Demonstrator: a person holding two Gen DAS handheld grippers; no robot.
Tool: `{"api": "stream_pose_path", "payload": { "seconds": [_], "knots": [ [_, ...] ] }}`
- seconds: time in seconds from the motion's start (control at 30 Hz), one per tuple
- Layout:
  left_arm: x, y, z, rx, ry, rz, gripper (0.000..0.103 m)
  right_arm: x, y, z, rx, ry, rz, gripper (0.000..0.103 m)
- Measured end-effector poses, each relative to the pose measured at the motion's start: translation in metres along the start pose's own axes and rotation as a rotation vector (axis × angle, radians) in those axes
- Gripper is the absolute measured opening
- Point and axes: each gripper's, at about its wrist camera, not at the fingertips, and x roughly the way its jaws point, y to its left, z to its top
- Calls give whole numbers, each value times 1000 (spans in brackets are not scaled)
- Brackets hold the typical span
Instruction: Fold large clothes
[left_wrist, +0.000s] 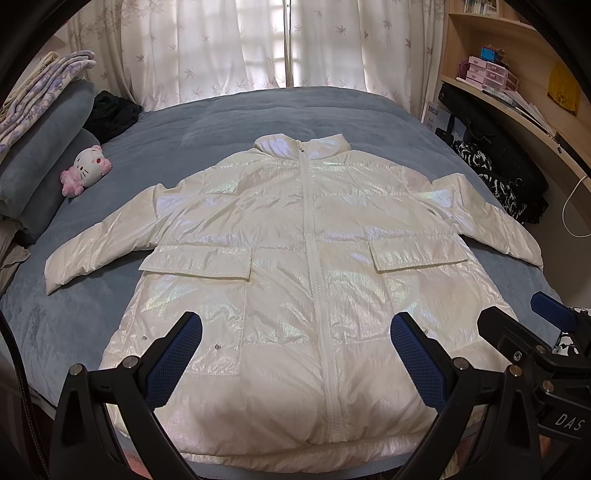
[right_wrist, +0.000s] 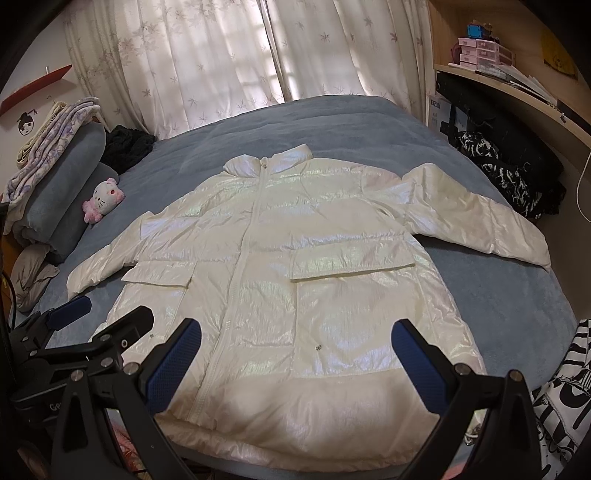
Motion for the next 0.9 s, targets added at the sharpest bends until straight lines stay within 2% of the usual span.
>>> {"api": "stream_pose_path", "payload": {
  "seconds": [0.3, 0.67, 0.9],
  "knots": [
    [2, -3, 1, 9, 2, 14, 101, 0, -1, 1, -1, 2, 4, 103],
    [6, -5, 18, 18, 24, -33, 101, 2, -1, 7, 1, -18, 19, 103],
    [-3, -15, 38, 57, -33, -30, 101, -7, -2, 26, -22, -58, -20, 103]
  ]
}}
